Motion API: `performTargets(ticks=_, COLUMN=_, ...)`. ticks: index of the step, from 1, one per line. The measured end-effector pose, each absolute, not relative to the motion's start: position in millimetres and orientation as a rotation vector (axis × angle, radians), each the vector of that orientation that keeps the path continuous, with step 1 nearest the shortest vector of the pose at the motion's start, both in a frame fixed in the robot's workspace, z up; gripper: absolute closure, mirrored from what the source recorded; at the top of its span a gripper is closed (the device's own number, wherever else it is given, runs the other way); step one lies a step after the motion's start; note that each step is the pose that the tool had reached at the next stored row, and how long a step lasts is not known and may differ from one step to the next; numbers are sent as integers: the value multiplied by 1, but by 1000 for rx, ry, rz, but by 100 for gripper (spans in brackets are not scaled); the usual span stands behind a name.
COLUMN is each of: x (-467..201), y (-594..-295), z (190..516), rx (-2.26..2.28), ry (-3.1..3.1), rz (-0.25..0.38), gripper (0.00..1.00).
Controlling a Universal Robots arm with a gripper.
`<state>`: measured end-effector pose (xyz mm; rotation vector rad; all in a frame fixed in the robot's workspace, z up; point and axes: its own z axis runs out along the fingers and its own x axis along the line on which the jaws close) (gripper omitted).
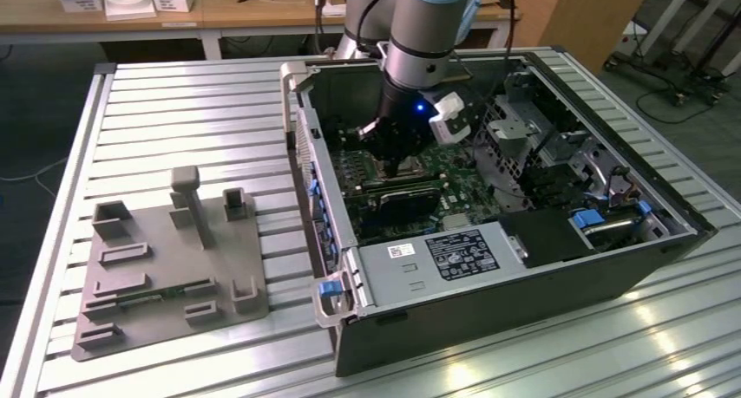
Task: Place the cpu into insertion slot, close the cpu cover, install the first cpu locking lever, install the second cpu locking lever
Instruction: 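Install the second cpu locking lever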
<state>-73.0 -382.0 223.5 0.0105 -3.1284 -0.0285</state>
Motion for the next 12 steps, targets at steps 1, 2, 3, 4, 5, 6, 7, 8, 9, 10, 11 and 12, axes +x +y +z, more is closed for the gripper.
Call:
performTargets(ticks=1, x=-74, y=-382, z=223, rx=10, ry=-3128, rz=-28, gripper=90)
performTargets(ticks=2, x=-74, y=-382, z=222, rx=9, ry=-3127, rz=-28, gripper=90)
performTargets(ticks=3, x=-74, y=-382, z=220, rx=9, ry=-3127, rz=-28, gripper=90)
performTargets(ticks=4, x=-74, y=-382, z=219, rx=9, ry=-3126, rz=-28, gripper=90)
performTargets(ticks=5, x=-74, y=-382, z=218, rx=9, ry=-3126, rz=-28, gripper=90)
performTargets(ticks=6, x=-74, y=-382, z=217, rx=9, ry=-3126, rz=-28, gripper=90)
performTargets(ticks=7, x=-75, y=-382, z=216, rx=9, ry=-3126, rz=-29, gripper=90)
performTargets(ticks=8, x=-75, y=-382, z=216, rx=9, ry=-3126, rz=-29, gripper=90)
performTargets(ticks=9, x=-75, y=-382, z=216, rx=9, ry=-3126, rz=-29, gripper=90)
performTargets(ticks=10, x=-75, y=-382, z=216, rx=9, ry=-3126, rz=-30, gripper=90)
performTargets(ticks=11, x=-75, y=-382, z=216, rx=9, ry=-3126, rz=-30, gripper=90)
performTargets(ticks=12, x=-75, y=-382, z=216, rx=9, ry=-3126, rz=-30, gripper=90)
